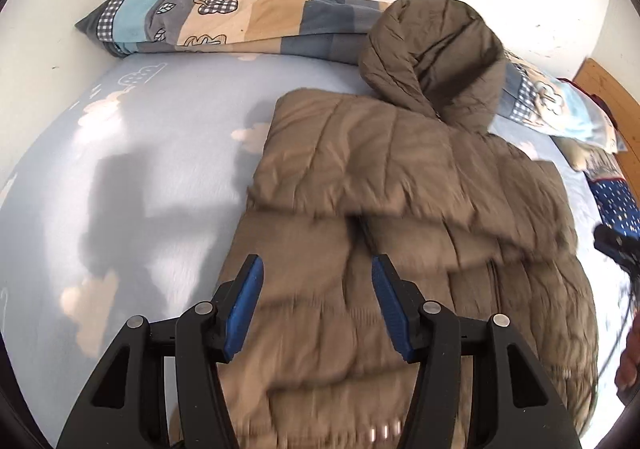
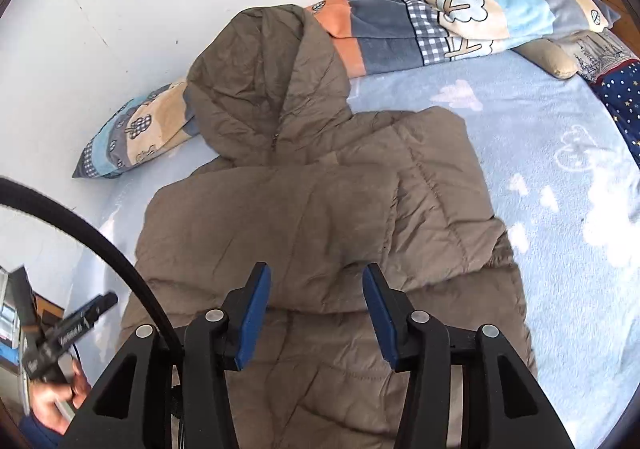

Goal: Fold large clothes

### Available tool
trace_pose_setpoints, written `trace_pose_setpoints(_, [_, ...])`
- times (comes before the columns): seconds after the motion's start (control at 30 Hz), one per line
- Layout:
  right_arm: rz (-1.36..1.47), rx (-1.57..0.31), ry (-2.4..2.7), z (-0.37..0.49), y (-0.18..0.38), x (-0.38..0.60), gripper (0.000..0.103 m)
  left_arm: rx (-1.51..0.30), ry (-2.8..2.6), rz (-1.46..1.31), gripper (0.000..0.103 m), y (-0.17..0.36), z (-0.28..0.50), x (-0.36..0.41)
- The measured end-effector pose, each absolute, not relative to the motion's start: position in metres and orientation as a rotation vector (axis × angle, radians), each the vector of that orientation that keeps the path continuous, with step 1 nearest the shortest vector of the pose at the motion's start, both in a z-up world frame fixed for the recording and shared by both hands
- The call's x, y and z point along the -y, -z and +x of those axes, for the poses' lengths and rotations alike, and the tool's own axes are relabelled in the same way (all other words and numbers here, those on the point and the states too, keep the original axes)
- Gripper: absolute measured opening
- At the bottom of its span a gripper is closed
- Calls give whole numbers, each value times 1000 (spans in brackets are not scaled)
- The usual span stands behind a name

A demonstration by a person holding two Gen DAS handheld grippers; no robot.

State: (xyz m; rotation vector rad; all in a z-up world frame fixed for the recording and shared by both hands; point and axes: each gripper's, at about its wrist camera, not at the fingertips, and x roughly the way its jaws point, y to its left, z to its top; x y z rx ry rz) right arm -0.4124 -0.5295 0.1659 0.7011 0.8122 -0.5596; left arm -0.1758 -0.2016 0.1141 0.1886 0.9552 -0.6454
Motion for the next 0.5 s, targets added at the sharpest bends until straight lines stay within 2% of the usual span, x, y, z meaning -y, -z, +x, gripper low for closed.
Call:
trace_pose_setpoints(0.2, [677,-918,516,-420,-167,482,52,-986,710,194,56,-102,-232,171])
trace_pose_setpoints(0.5, [721,-1036,583,-470,-139,425,54,-1091,710,251,59,-65,-243,184])
